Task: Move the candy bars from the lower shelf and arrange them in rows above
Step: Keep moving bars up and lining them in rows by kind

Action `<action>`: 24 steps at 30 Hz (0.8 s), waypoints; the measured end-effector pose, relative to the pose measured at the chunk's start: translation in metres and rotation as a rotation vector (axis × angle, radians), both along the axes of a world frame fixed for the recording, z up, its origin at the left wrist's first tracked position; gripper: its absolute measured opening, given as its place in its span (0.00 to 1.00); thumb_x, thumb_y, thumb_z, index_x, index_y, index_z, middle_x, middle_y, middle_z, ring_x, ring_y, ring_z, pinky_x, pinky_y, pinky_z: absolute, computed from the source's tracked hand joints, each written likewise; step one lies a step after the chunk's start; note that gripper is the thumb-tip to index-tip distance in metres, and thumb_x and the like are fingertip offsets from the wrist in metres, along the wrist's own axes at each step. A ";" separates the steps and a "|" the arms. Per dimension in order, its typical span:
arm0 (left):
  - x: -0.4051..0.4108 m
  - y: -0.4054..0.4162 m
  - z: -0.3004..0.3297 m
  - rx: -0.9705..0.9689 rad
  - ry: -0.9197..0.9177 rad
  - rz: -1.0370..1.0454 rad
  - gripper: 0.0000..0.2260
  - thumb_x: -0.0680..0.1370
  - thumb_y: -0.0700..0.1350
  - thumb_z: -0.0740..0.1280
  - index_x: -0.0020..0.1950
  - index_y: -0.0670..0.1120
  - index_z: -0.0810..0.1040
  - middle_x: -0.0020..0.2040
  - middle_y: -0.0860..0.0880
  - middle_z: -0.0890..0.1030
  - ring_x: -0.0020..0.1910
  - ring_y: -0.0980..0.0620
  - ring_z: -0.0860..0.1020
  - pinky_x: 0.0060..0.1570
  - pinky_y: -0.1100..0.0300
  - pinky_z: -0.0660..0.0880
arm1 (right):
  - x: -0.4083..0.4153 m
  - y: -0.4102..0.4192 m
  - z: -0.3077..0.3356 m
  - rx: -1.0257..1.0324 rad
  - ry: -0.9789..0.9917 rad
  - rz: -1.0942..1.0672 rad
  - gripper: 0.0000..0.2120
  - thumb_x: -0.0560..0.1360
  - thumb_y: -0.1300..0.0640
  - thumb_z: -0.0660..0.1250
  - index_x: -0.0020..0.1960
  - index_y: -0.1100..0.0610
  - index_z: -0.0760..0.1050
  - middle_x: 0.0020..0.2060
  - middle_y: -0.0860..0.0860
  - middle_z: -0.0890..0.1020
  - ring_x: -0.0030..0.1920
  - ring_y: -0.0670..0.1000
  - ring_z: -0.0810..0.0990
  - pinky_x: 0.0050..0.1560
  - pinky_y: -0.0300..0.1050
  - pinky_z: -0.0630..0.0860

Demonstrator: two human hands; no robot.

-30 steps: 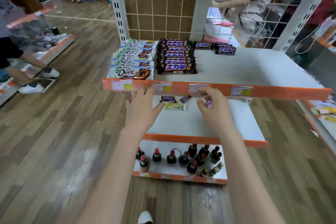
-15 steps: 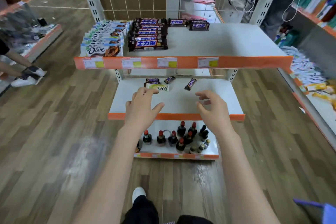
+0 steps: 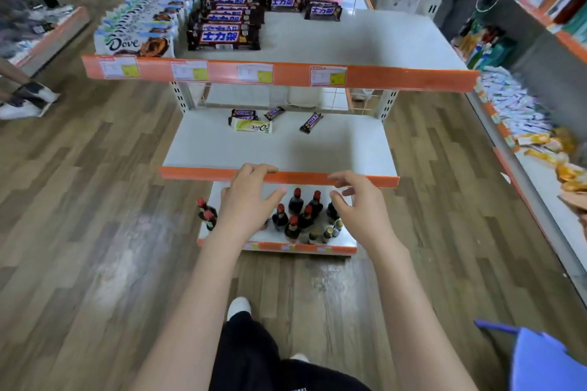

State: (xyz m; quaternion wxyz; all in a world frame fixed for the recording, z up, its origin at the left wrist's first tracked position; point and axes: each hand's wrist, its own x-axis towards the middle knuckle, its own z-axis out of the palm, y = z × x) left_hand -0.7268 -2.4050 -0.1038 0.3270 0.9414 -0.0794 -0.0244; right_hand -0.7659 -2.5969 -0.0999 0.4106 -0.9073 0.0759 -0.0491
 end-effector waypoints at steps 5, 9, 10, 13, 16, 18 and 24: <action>0.001 -0.004 -0.006 -0.024 0.016 0.014 0.17 0.76 0.52 0.65 0.64 0.52 0.72 0.61 0.51 0.71 0.62 0.51 0.70 0.61 0.47 0.68 | 0.001 0.000 -0.008 0.016 0.019 0.011 0.12 0.76 0.61 0.63 0.58 0.51 0.76 0.52 0.48 0.78 0.49 0.48 0.76 0.47 0.40 0.71; 0.010 -0.007 -0.010 -0.017 0.033 0.015 0.17 0.76 0.51 0.65 0.65 0.52 0.72 0.62 0.51 0.71 0.63 0.50 0.70 0.61 0.46 0.67 | 0.007 0.001 -0.013 0.002 0.027 0.019 0.12 0.76 0.60 0.63 0.58 0.50 0.75 0.52 0.48 0.78 0.48 0.48 0.77 0.47 0.42 0.75; 0.013 -0.007 -0.011 -0.011 0.035 0.015 0.17 0.76 0.51 0.65 0.65 0.52 0.72 0.62 0.50 0.71 0.63 0.51 0.70 0.62 0.46 0.67 | 0.010 0.001 -0.014 -0.005 0.027 0.023 0.12 0.76 0.60 0.63 0.58 0.50 0.75 0.52 0.48 0.78 0.48 0.48 0.77 0.48 0.43 0.75; 0.026 -0.006 -0.013 -0.014 0.030 0.013 0.17 0.76 0.51 0.65 0.64 0.52 0.72 0.62 0.50 0.71 0.62 0.50 0.70 0.61 0.45 0.68 | 0.021 -0.001 -0.015 -0.020 0.044 0.029 0.12 0.77 0.60 0.63 0.59 0.50 0.75 0.53 0.47 0.77 0.48 0.47 0.77 0.47 0.43 0.76; 0.042 -0.002 -0.016 -0.011 0.038 0.025 0.17 0.76 0.52 0.65 0.64 0.52 0.72 0.62 0.50 0.71 0.62 0.51 0.70 0.61 0.46 0.69 | 0.038 -0.001 -0.016 -0.023 0.058 0.026 0.13 0.76 0.60 0.63 0.59 0.50 0.75 0.53 0.46 0.77 0.47 0.46 0.76 0.46 0.43 0.76; 0.048 0.000 -0.017 -0.004 0.043 0.023 0.17 0.76 0.51 0.66 0.64 0.52 0.72 0.62 0.51 0.72 0.62 0.51 0.70 0.60 0.46 0.69 | 0.047 -0.001 -0.017 -0.023 0.054 0.028 0.13 0.76 0.60 0.63 0.59 0.50 0.75 0.54 0.46 0.78 0.48 0.46 0.76 0.47 0.42 0.76; 0.083 0.018 -0.022 0.007 0.051 0.006 0.17 0.76 0.51 0.66 0.64 0.51 0.73 0.62 0.50 0.72 0.62 0.51 0.70 0.58 0.55 0.69 | 0.092 0.013 -0.023 -0.012 0.066 0.039 0.12 0.76 0.59 0.64 0.59 0.52 0.76 0.53 0.47 0.78 0.52 0.46 0.77 0.52 0.43 0.75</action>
